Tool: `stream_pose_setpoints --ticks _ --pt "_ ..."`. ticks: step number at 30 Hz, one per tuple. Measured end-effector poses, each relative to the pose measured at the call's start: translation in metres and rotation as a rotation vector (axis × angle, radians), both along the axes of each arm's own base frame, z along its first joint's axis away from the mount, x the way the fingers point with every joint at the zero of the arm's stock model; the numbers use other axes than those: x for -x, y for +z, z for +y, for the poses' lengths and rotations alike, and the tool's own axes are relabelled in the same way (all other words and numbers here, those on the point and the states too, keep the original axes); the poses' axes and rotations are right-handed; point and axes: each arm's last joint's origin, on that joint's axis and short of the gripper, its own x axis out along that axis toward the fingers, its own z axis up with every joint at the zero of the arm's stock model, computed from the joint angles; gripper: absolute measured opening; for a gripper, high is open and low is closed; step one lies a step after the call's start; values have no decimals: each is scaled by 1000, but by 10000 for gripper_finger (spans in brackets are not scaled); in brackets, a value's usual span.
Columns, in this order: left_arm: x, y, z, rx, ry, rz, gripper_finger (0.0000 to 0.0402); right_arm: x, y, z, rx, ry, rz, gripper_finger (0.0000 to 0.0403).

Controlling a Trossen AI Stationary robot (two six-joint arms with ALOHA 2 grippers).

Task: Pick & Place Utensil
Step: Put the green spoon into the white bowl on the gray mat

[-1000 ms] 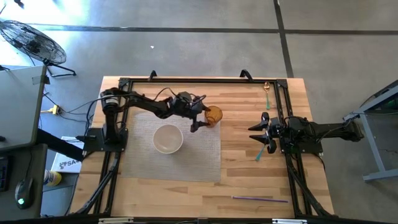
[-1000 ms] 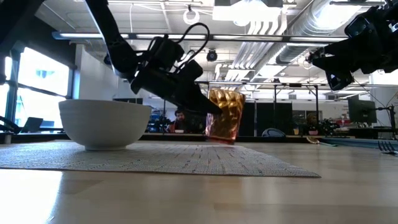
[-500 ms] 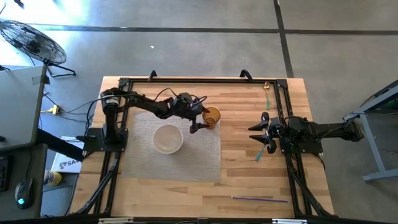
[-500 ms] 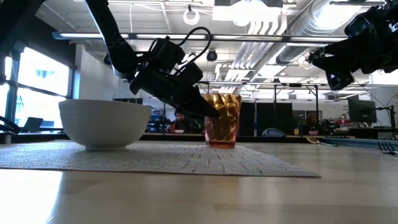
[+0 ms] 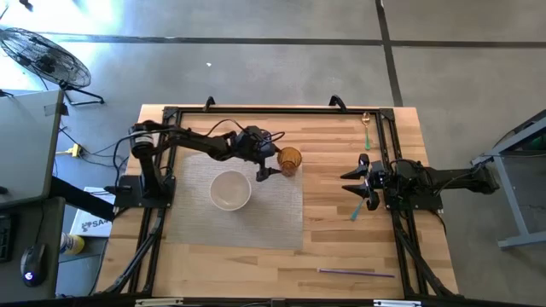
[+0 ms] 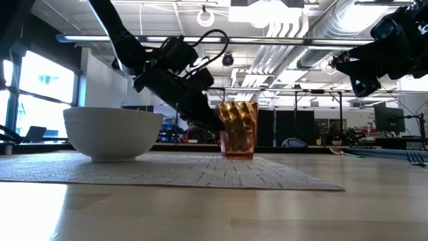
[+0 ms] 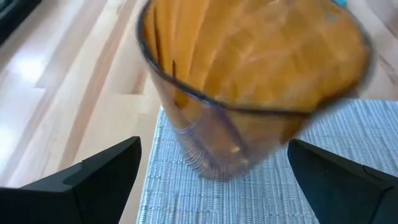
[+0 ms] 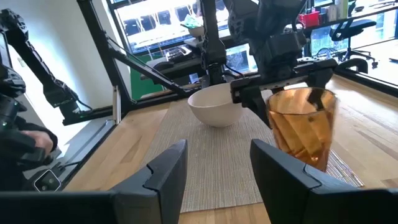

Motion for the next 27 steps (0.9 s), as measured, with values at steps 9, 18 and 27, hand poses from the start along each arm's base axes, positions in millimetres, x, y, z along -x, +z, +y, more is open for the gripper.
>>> stream_pose_setpoints --ticks 9,18,27 --pt "20 23 -3 -34 93 119 399 0 0 0 0 0 1 170" --pt "49 63 -8 -64 265 170 399 0 0 0 0 0 1 170" --pt "65 82 -11 -72 366 165 399 0 0 0 0 0 0 170"
